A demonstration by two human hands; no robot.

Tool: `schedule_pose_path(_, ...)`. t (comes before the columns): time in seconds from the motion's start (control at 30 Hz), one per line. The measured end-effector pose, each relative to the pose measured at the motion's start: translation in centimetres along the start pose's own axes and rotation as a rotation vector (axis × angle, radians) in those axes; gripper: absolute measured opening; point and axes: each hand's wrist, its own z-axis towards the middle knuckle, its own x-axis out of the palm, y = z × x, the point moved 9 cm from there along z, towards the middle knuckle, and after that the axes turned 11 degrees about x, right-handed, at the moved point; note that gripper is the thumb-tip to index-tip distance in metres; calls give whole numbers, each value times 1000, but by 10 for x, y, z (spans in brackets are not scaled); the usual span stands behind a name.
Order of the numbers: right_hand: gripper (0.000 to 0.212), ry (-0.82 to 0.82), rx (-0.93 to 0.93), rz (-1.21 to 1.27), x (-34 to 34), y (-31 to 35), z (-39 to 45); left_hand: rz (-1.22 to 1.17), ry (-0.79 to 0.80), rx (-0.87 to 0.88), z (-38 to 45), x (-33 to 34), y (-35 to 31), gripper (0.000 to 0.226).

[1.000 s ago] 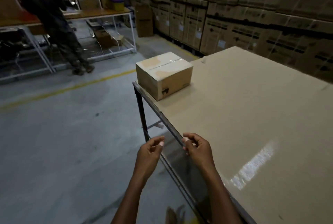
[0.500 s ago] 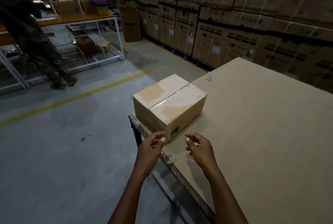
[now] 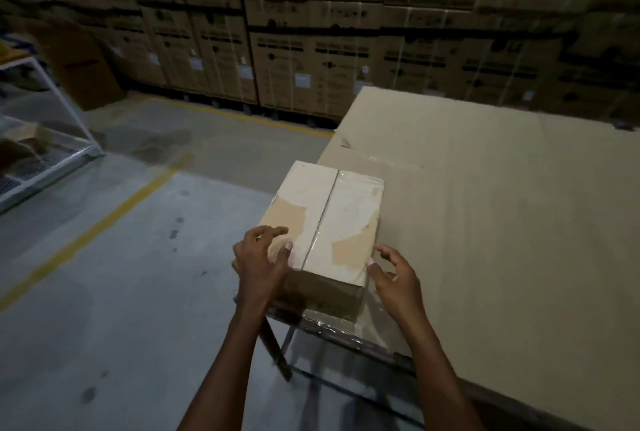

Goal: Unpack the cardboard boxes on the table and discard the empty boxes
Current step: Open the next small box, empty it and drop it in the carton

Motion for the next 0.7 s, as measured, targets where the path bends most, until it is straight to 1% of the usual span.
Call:
schedule_pose_path(0.07,36,-42,-12,-52,7,-2,-4,38,35,-54,4,-2,16,35)
schedule_pose_path(0.13,40,-49,-22,-52,15,0,-10,17,73,-98,1,1,35,43)
schedule_pose_path(0.27,40,-57,-28,-34,30,8,-19,-260,81,-145,-8,7,51,64)
schedule_pose_path(0.37,41,-73,-20,-47,37,5,-23,-420,95,-264,-17,11,68,90)
schedule_pose_path(0.4,42,-70,-16,-51,39,3,-24,-441,113,-305,-20,13,74,94)
schedule_pose_path(0.43,42,-68,-14,-51,40,2,-24,-453,130,-328,-23,14,76,93)
schedule_pose_path(0.47,42,-69,-12,-40,39,2,-25,-464,135,-337,-23,15,76,87)
schedule_pose_path(0.53,39,-91,-3,35,33,3,-27,-469,95,-303,-21,13,67,70)
schedule_pose_path(0.57,37,-107,15,88,29,2,-28,-466,70,-266,-18,12,58,66)
schedule_pose_path(0.63,37,-115,73,220,21,-8,-25,-421,41,-174,-10,8,36,70)
schedule_pose_path(0.7,36,-85,183,432,17,-27,-22,-340,48,-63,-2,4,11,77)
